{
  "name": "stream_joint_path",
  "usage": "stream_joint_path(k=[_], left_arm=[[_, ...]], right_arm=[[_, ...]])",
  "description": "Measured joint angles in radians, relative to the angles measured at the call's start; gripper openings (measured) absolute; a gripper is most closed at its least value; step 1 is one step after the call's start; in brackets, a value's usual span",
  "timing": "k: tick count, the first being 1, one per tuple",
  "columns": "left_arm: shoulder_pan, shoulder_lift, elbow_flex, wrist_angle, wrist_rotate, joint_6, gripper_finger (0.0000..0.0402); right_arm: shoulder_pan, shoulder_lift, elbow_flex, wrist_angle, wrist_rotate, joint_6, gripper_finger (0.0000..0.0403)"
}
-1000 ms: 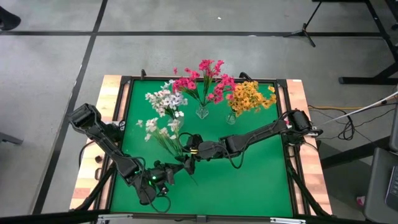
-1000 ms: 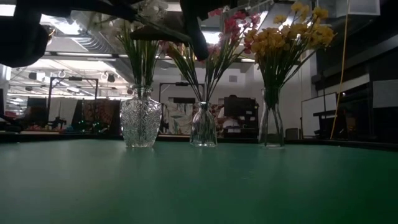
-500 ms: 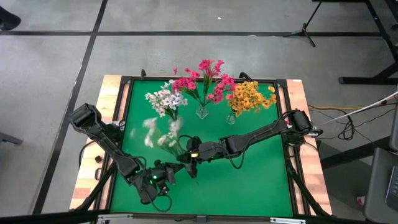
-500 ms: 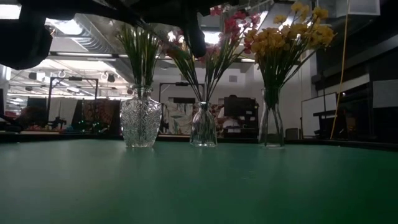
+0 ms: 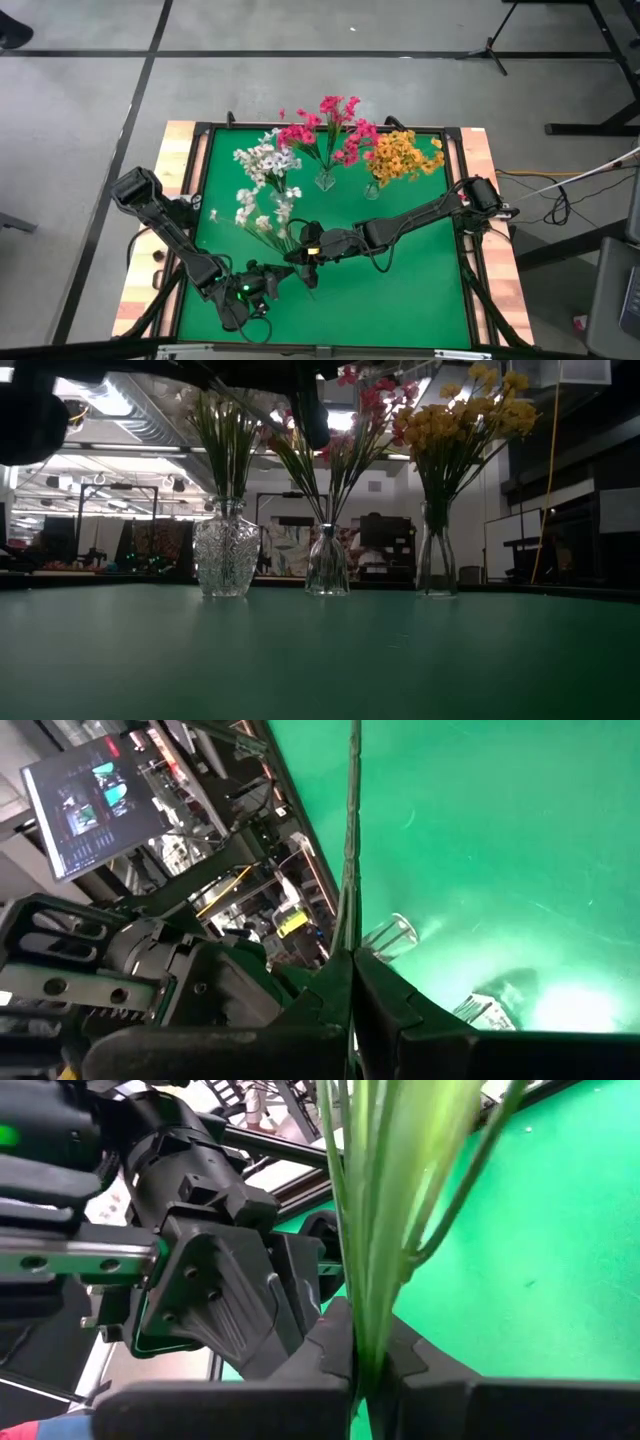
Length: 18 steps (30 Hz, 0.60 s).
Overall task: Sort flowers into vase by color
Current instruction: Put the white flower into the left transparent vase
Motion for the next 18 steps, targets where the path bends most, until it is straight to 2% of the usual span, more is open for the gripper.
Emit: stream_joint_path(k=[8,13,18], left_arm=[[-0.055,0.0,0.0,0.085,-0.056,-0.122,0.0],[-0.056,-0.001,0.002,0.11,-0.043,-0.22,0.0],[-0.062,0.0,0.001,0.104,-0.036,-0.391,0.0]], right_arm=[[0.003,0.0,0.001,0.029,-0.007,-0.005,0.0002],[-0.005,0.006,-0.005,-0.002,0.026,-0.029,0.0001],[-0.001,0.002,-0.003,0.012,0.037,-0.028,0.0001]])
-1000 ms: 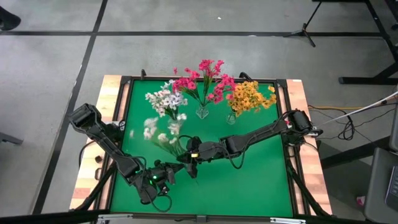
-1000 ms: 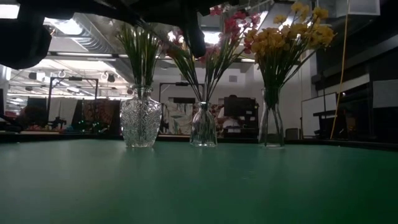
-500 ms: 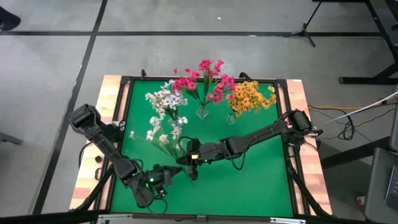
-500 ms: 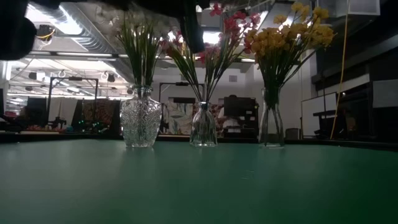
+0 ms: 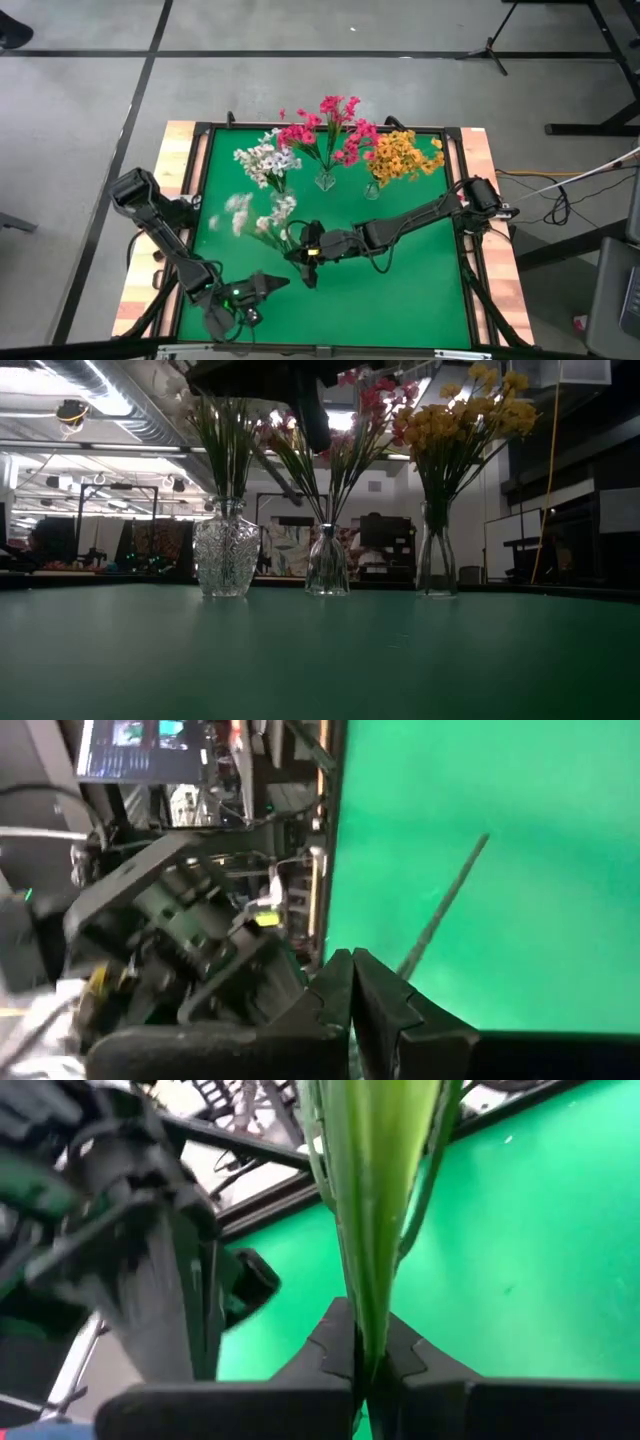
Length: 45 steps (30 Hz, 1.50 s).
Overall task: Sort flowers into vase by color
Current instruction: Put the white flower into the left transparent vase
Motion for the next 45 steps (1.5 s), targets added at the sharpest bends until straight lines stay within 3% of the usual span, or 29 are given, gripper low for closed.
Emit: stream_joint_path(k=[3,8,13,19,25,30,33,37,42,45], left_arm=[[-0.03,0.0,0.0,0.009,-0.053,-0.167,0.0],[-0.093,0.0,0.0,0.063,-0.219,-0.63,0.0],[-0.162,0.0,0.0,0.03,-0.436,-0.927,0.0],[-0.19,0.0,-0.001,-0.068,-0.451,-1.103,0.0],[-0.184,0.001,-0.001,-0.197,-0.45,-1.317,0.0],[-0.201,-0.033,-0.001,-0.379,-0.448,-1.521,0.0],[-0.213,-0.115,-0.001,-0.548,-0.404,-1.647,0.0],[-0.204,-0.262,-0.001,-0.689,-0.225,-1.694,0.0],[-0.159,-0.401,-0.005,-0.626,0.046,-1.503,0.0],[-0.141,-0.442,-0.035,-0.526,0.138,-1.392,0.0]], right_arm=[[0.001,0.0,0.0,0.006,0.015,-0.001,0.0001],[-0.001,0.0,0.0,0.093,0.07,-0.078,0.0001],[0.0,0.0,0.0,0.221,0.082,-0.34,0.0001],[-0.013,0.0,0.0,0.331,0.181,-0.764,0.0001],[-0.083,0.0,0.001,0.48,0.086,-0.941,0.0001],[-0.151,0.0,0.001,0.546,0.032,-0.997,0.0001],[-0.187,0.0,0.002,0.572,-0.005,-0.997,0.0001],[-0.218,0.0,0.002,0.574,-0.008,-0.997,0.0001],[-0.238,0.008,0.002,0.594,-0.01,-0.993,0.0001],[-0.244,0.042,0.002,0.648,-0.022,-0.984,0.0001]])
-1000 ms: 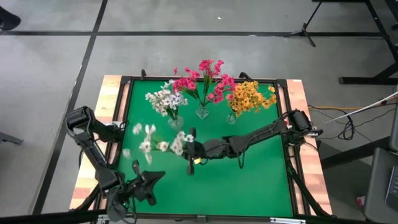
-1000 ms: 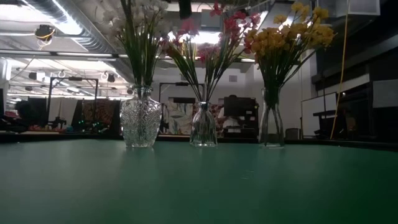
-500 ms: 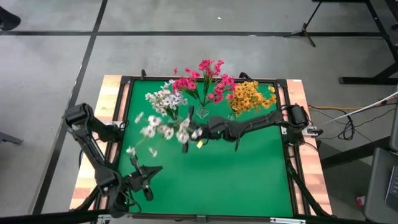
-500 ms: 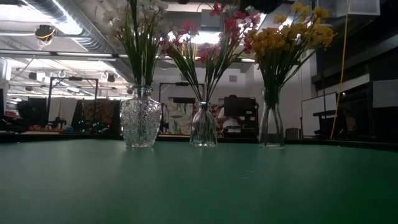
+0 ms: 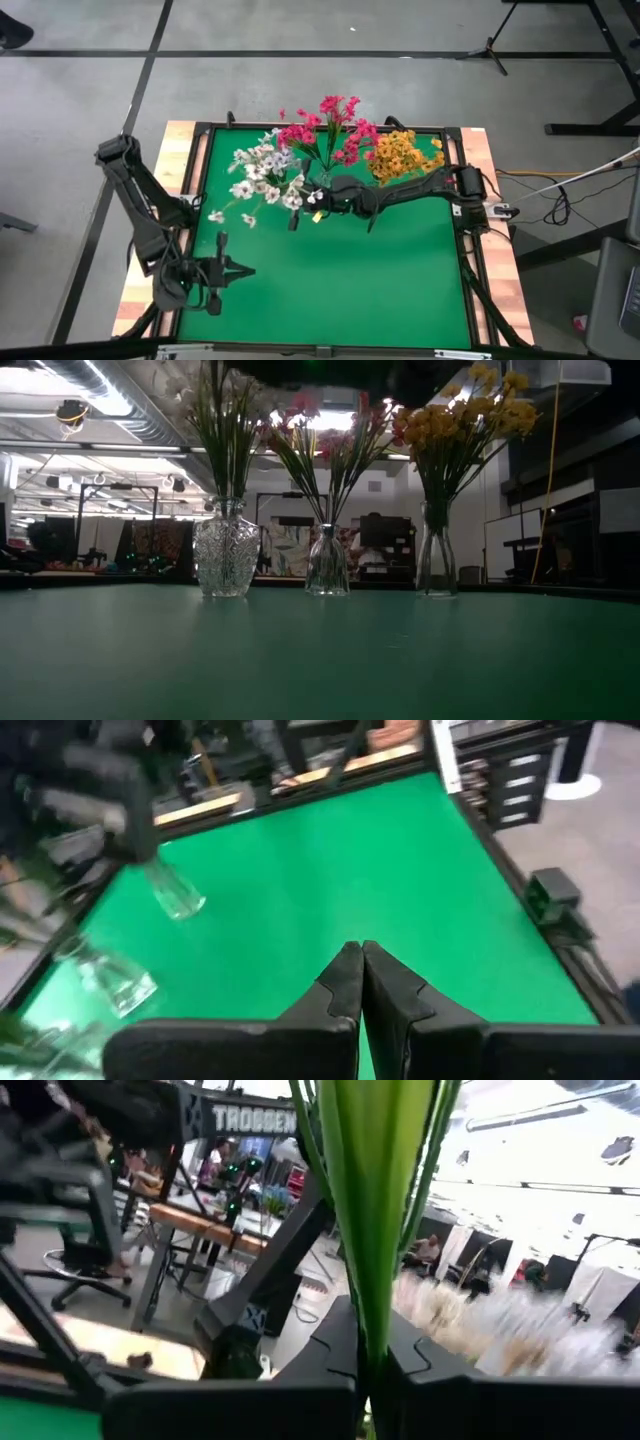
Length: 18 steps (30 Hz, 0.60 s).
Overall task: Sort flowers into vase by color
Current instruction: Put the white flower into the left transparent vase
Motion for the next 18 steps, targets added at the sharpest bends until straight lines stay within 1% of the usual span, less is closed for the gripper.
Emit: stream_joint_path(k=[2,4,9,12,18], left_arm=[[0.003,-0.013,-0.025,0.049,0.012,0.038,0.0],[0.003,-0.018,-0.05,0.072,0.004,0.044,0.0],[0.003,-0.018,-0.106,0.081,-0.013,-0.025,0.0],[0.001,-0.018,-0.132,0.093,-0.036,-0.058,0.0],[0.001,-0.018,-0.172,0.144,-0.048,-0.07,0.0]], right_arm=[[-0.001,0.029,0.0,0.03,0.004,0.001,0.0001],[-0.001,0.046,-0.001,0.042,0.026,-0.005,0.0001],[0.0,0.051,-0.001,0.034,0.062,-0.023,0.0001],[0.001,0.052,-0.001,0.04,0.066,-0.035,0.0001],[-0.023,0.053,-0.001,-0.016,0.067,0.025,0.0002]])
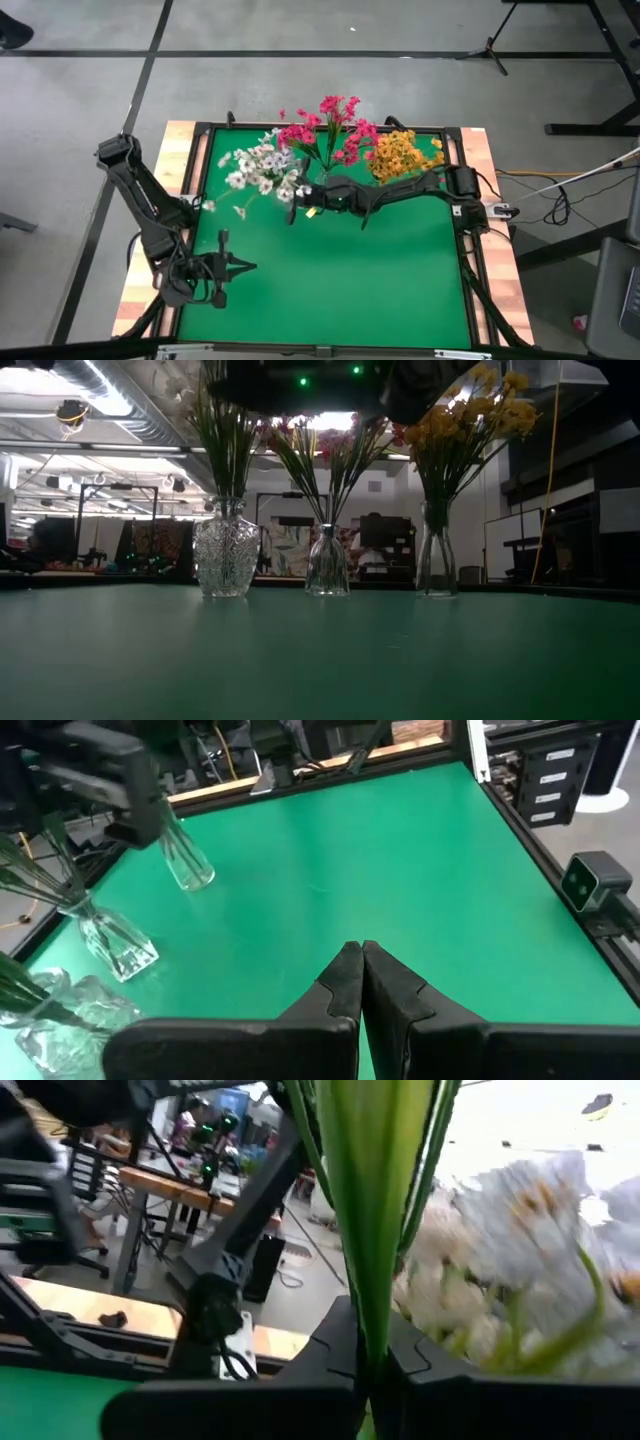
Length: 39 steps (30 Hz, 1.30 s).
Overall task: Sort flowers into vase by color
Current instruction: Put the white flower into the left transparent vase
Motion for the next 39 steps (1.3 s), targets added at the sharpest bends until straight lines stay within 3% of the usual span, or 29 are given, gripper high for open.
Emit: stream_joint_path(k=[14,26,39], left_arm=[[0.0,0.0,-0.034,0.063,0.01,-0.001,0.0],[0.0,0.0,-0.034,0.065,-0.048,0.003,0.0],[0.037,0.0,-0.034,0.065,-0.081,0.003,0.0]], right_arm=[[-0.03,0.006,-0.005,-0.065,-0.001,0.094,0.0002],[-0.044,0.006,-0.162,0.121,0.035,0.181,0.0003],[-0.067,0.078,-0.167,0.155,-0.001,0.277,0.0003]])
